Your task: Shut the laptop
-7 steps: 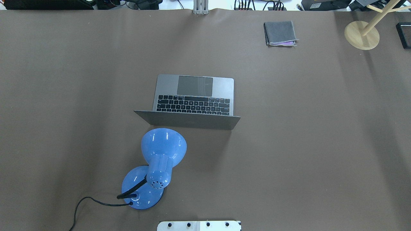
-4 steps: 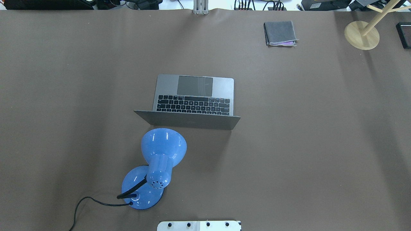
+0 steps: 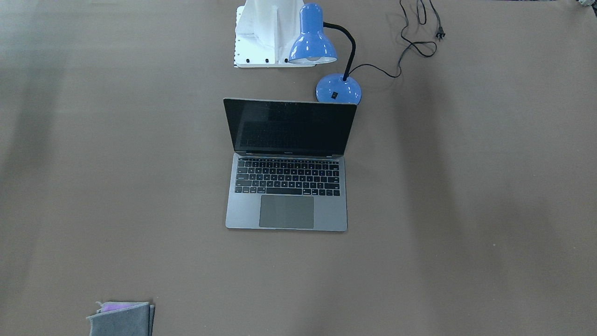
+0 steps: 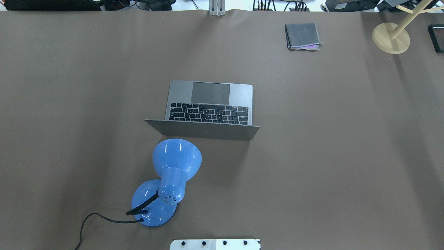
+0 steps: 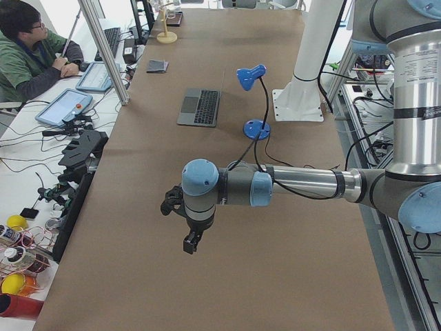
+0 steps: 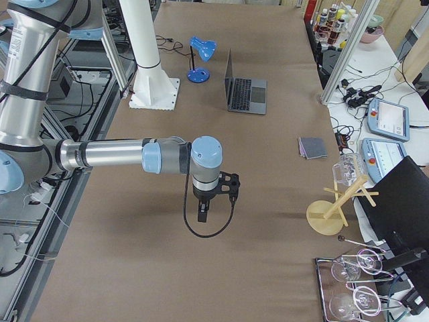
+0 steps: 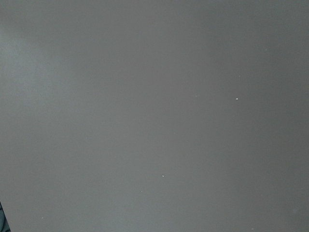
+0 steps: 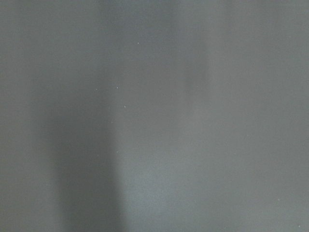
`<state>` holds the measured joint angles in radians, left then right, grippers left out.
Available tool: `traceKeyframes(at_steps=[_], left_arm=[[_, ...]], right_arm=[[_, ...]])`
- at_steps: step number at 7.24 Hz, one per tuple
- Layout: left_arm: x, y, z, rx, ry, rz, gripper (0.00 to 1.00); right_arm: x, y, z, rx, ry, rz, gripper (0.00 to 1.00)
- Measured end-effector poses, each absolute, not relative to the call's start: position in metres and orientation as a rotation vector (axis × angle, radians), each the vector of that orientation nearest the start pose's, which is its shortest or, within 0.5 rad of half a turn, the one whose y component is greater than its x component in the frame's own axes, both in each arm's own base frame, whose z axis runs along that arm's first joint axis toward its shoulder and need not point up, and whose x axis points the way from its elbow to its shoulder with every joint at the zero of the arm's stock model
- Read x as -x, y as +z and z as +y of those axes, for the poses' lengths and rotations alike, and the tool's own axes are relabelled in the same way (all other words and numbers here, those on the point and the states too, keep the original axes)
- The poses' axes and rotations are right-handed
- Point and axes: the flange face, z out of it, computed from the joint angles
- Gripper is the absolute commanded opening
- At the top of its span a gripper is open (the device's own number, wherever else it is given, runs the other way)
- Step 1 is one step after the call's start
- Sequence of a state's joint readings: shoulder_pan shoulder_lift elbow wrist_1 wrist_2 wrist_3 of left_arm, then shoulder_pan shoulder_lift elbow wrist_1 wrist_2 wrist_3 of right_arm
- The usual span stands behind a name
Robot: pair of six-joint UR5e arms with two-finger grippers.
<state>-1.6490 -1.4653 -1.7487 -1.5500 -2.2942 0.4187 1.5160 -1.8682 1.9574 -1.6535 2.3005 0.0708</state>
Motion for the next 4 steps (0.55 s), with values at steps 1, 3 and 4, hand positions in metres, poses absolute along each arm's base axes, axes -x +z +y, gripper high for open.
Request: traceKeyframes(at_steps=[1, 3, 4], left_arm=[[0.102, 0.620, -0.446, -0.240, 0.348, 0.691, 0.99], [0.096, 0.598, -0.451, -0.299, 0.364, 0.771, 0.99], [0.091, 0.580, -0.460, -0.372, 0.392, 0.835, 0.99]], right_arm=[[-0.046, 0.604, -0.371, 0.016, 0.004, -0.736, 1.00], [-0.044, 0.591, -0.377, -0.120, -0.051, -0.761, 1.00], [-0.042, 0.579, -0.380, -0.207, -0.089, -0.787, 1.00]])
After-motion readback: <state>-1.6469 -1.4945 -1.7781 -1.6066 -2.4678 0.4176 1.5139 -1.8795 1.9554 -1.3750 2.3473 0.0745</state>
